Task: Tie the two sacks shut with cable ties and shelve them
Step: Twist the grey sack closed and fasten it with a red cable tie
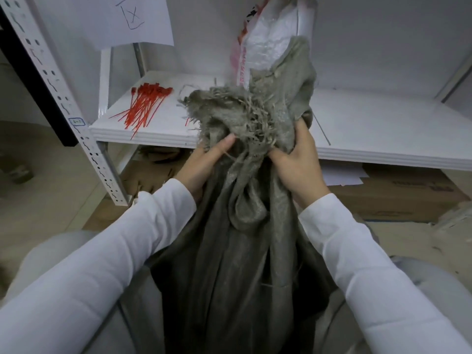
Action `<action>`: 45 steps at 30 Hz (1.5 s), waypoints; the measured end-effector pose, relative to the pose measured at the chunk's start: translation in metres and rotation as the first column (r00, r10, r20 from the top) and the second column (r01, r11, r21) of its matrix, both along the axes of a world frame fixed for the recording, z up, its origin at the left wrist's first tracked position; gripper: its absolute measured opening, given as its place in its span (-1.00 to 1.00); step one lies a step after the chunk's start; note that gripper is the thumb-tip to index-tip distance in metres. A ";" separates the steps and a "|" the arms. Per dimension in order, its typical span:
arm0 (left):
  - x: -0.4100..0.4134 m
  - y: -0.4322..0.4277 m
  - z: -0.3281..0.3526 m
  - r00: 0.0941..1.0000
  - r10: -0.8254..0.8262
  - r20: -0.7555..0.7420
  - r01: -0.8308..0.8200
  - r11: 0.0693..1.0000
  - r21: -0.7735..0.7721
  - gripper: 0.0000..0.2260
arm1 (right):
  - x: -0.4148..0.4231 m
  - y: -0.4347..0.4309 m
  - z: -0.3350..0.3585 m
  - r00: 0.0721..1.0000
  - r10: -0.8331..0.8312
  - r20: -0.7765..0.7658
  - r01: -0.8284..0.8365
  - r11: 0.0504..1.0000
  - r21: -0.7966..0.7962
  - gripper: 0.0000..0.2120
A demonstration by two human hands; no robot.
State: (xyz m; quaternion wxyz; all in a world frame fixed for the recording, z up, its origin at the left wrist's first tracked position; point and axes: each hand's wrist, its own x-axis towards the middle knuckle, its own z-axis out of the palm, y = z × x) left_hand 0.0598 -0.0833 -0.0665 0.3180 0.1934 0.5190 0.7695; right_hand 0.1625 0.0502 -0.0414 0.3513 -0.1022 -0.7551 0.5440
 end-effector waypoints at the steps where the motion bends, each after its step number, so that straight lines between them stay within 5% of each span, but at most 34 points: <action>1: 0.000 0.000 -0.001 0.997 -0.051 -0.050 0.049 0.998 -0.046 -0.52 | 0.000 0.002 0.001 0.999 -0.012 -0.039 0.011 1.000 -0.021 -0.63; 5: 0.011 0.006 -0.012 0.923 -0.133 -0.362 0.032 0.962 -0.271 -0.52 | 0.000 0.005 0.002 0.996 0.045 -0.071 -0.054 0.989 -0.141 -0.67; 9: 0.001 0.010 -0.017 0.908 0.128 -0.399 -0.233 0.945 -0.228 -0.60 | -0.004 0.007 -0.003 0.990 0.115 0.076 -0.096 0.971 -0.217 -0.69; 12: -0.013 0.004 -0.009 0.903 0.338 -0.265 -0.395 0.896 -0.203 -0.67 | -0.005 0.015 -0.008 0.966 -0.088 0.242 0.136 0.972 -0.191 -0.47; 14: -0.019 0.000 -0.007 0.893 0.415 -0.173 -0.446 0.867 -0.223 -0.57 | -0.001 0.017 -0.009 0.868 -0.345 0.357 0.364 0.931 0.015 -0.37; 16: -0.020 -0.003 -0.005 0.874 0.460 -0.160 -0.486 0.838 -0.248 -0.41 | 0.005 0.015 -0.009 0.809 -0.502 0.307 0.457 0.864 0.210 -0.29; 19: -0.017 -0.003 -0.004 0.869 0.472 -0.148 -0.495 0.836 -0.237 -0.10 | 0.011 -0.001 -0.001 0.906 -0.299 0.301 0.246 0.948 0.202 -0.12; 22: -0.006 0.000 0.003 0.902 0.395 -0.175 -0.429 0.866 -0.258 -0.17 | 0.007 -0.021 -0.012 0.882 -0.063 0.467 -0.072 0.961 0.266 0.02; 24: 0.000 0.001 0.004 0.924 0.326 -0.201 -0.371 0.892 -0.259 -0.42 | 0.002 -0.022 -0.024 0.883 -0.127 0.453 -0.074 0.914 0.399 -0.18; 26: -0.001 -0.001 0.005 0.962 0.243 -0.123 -0.265 0.937 -0.227 -0.51 | -0.003 -0.014 -0.027 0.913 -0.185 0.363 0.015 0.906 0.423 -0.61; 28: -0.005 -0.003 0.008 0.987 0.161 -0.023 -0.163 0.973 -0.164 -0.53 | -0.005 0.000 -0.021 0.941 -0.211 0.265 0.111 0.931 0.349 -0.80; 31: -0.016 -0.005 0.003 0.983 0.149 -0.112 -0.162 0.979 -0.124 -0.60 | -0.002 0.017 -0.011 0.971 -0.195 0.139 0.177 0.975 0.131 -0.83; 34: -0.023 -0.012 -0.002 0.976 0.077 -0.203 -0.119 0.971 -0.207 -0.28 | 0.006 0.022 -0.002 0.985 -0.169 0.013 0.170 0.981 -0.094 -0.87; 39: -0.017 -0.009 -0.011 0.965 -0.208 -0.160 0.126 0.903 -0.412 -0.09 | 0.015 0.022 0.011 0.981 -0.087 -0.171 0.044 0.969 -0.243 -0.83; 42: 0.007 0.002 -0.015 0.932 -0.297 -0.205 0.224 0.921 -0.318 -0.21 | 0.009 0.008 0.008 0.982 0.040 -0.186 -0.095 0.949 -0.301 -0.81; 45: 0.030 0.010 -0.020 0.931 -0.319 -0.178 0.288 0.941 -0.180 -0.20 | 0.000 -0.014 0.002 0.957 0.271 -0.106 -0.284 0.791 -0.542 -0.59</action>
